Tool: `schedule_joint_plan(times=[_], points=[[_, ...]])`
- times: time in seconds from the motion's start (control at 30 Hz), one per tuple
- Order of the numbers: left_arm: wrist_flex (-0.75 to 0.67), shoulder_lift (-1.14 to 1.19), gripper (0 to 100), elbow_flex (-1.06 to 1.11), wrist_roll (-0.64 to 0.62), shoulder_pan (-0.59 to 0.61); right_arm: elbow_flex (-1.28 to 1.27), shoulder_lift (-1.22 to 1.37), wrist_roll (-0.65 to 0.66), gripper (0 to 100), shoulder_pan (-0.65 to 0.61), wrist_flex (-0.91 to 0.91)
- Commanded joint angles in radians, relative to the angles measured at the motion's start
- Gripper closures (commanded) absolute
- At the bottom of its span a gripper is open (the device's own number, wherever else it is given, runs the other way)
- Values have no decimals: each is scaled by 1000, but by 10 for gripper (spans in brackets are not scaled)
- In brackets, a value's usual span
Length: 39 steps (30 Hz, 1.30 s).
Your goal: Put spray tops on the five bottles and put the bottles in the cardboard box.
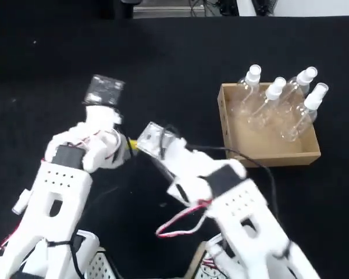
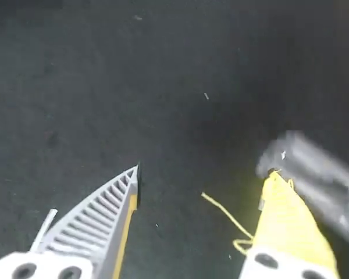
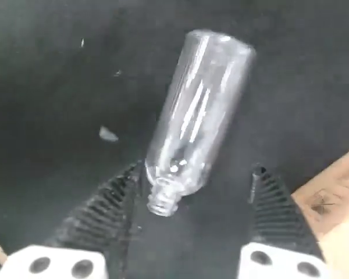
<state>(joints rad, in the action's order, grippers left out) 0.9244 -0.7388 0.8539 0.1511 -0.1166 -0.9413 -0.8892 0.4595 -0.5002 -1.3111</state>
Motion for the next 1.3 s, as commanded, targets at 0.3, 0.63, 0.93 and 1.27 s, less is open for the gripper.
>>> schedule_joint_plan(times=[0.3, 0.63, 0.93, 1.27], points=[[86, 83, 684, -130, 224, -323, 148, -372, 353, 758, 609, -336], [172, 103, 682, -208, 554, -475, 213, -165, 701, 758, 965, -344], [61, 351, 686, -283, 591, -478, 225, -84, 743, 758, 1014, -361], [60, 457, 682, -335, 652, -481, 217, -143, 744, 758, 1017, -407]])
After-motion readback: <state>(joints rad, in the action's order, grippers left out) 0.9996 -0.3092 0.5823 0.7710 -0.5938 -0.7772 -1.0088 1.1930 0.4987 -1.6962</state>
